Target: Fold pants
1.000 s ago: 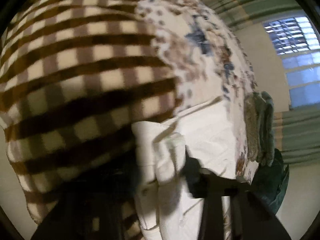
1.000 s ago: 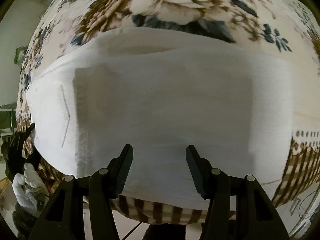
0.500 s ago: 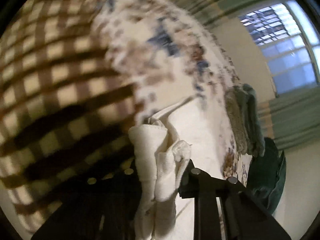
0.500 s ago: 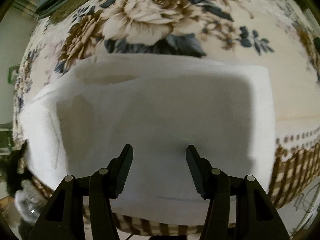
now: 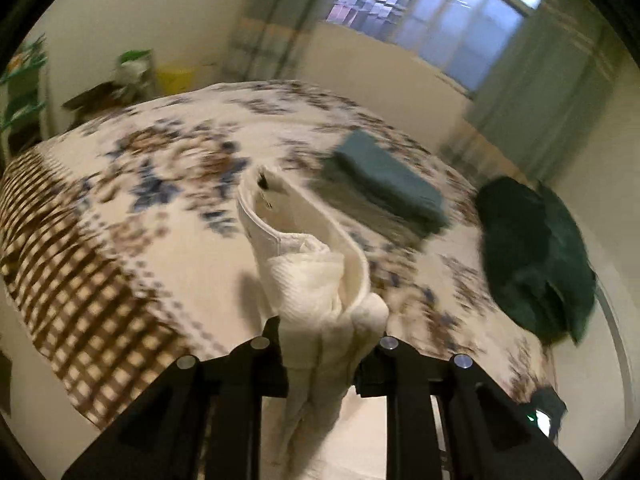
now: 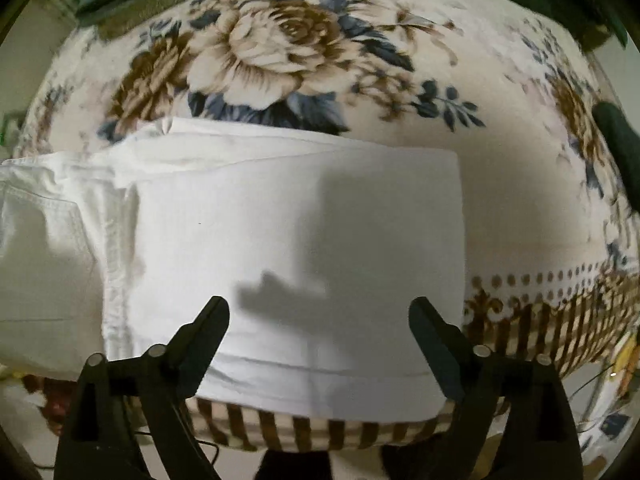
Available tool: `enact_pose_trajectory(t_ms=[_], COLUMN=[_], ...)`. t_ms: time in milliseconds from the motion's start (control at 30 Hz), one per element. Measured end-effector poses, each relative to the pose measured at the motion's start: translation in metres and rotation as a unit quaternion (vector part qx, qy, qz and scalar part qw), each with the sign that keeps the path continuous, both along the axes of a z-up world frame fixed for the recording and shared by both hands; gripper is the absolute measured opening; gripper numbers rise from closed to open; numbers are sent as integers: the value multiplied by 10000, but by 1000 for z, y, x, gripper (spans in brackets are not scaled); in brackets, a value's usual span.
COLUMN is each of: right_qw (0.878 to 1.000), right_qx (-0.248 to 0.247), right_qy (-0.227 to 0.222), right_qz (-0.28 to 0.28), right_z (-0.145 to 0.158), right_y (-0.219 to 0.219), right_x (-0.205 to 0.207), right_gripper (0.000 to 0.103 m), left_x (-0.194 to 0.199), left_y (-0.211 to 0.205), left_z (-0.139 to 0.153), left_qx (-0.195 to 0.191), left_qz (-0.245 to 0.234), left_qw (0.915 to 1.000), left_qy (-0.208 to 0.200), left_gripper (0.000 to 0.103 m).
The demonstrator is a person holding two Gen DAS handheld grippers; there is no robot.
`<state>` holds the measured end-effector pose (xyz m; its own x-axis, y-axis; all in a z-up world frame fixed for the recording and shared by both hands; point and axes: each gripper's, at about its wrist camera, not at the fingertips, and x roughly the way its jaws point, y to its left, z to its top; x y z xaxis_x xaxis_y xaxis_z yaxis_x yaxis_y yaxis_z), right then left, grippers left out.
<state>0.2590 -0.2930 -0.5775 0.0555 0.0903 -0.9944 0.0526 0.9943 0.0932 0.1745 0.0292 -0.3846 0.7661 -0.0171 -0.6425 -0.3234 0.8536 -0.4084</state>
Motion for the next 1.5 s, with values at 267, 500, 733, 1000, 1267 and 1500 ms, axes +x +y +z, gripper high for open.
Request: enact_pose_trajectory(t_ms=[267,500,733,1000,1267,1500], right_qw=[9985,9933,9868,9845,9816,9704], right_qx=[248,-1,-197,215,1198,1945], right_qy=[-18,106,240,257,-140,29], right_qz=[-491,-1152,-1589,-1724,-1481,-1428], right_z=[12,2,-20,-27,-10,-27], right_y=[-121,-246,-332,-367,-348,-313], right_x=[-6,-18,-34,-43,-24,-6], right_gripper=[94,94,94,94,94,94], left_x=[-1,7,0,6,20,41], left_y=[-144,-274,-357,-380,-381,-340], left_z=[20,-36,-96,-111,-64,-57], left_qx=[239,262,580,1012,1389,2413], left_qz=[-773,-1709,-2375,-2475,-2456,-2023], left_qw=[9966,9816,9578,9410,9351,9216], left_qy=[171,813,1510,2074,2145,2268], left_gripper=[16,15,16,23,91,91])
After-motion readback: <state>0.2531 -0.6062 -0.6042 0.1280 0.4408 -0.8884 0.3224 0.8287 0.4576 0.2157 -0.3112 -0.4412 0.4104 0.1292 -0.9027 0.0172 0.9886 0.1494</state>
